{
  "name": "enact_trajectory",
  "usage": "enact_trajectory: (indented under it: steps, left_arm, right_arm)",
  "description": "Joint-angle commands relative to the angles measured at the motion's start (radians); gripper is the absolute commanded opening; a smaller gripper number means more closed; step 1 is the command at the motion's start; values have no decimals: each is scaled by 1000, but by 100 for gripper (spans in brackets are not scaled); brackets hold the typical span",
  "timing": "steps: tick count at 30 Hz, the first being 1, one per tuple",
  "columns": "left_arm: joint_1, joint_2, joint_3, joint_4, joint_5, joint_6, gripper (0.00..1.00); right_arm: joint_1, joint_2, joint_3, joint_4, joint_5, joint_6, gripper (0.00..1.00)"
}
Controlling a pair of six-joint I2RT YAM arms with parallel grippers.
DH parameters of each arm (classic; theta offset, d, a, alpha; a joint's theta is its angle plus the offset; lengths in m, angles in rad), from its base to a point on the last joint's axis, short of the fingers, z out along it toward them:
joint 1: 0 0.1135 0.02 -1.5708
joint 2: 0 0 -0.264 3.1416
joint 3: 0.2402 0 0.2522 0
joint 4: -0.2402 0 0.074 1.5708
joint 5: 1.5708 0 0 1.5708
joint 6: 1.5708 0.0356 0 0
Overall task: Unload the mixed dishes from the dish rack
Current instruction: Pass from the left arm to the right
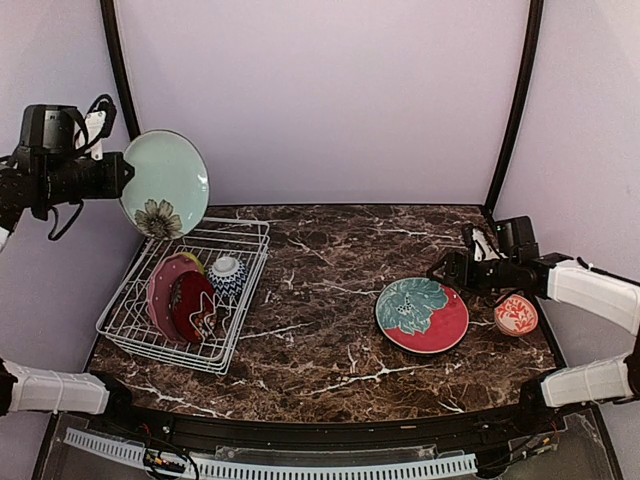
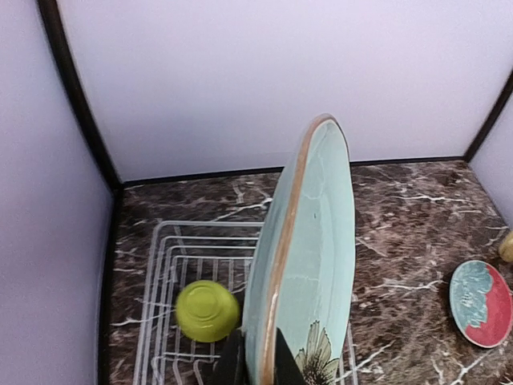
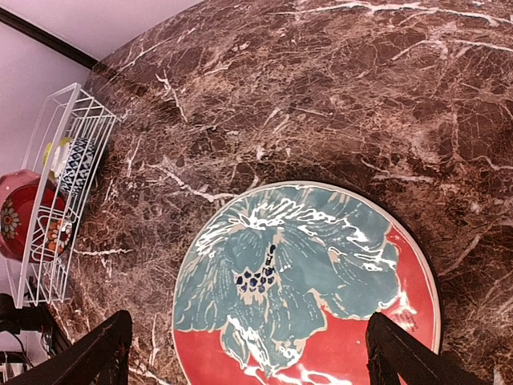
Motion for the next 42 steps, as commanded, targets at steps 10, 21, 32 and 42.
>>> enact_trajectory:
  steps: [10,21,32,42]
  left_arm:
    - [-96,65,-593,952,751,-464,1]
    - [-331,319,-611,1137,736,-504,1]
    - [-372,386,-578,1145,765,-507,1]
    - [-379,408,-559,1119,768,-501,1]
  right_arm:
    - [106,11,-44,337,-301,210,99]
    - [301,232,5,668,-384,421,96]
    - [308,266,-18,750,-399,479,46]
    - [307,288,-25,806,-417,509,15]
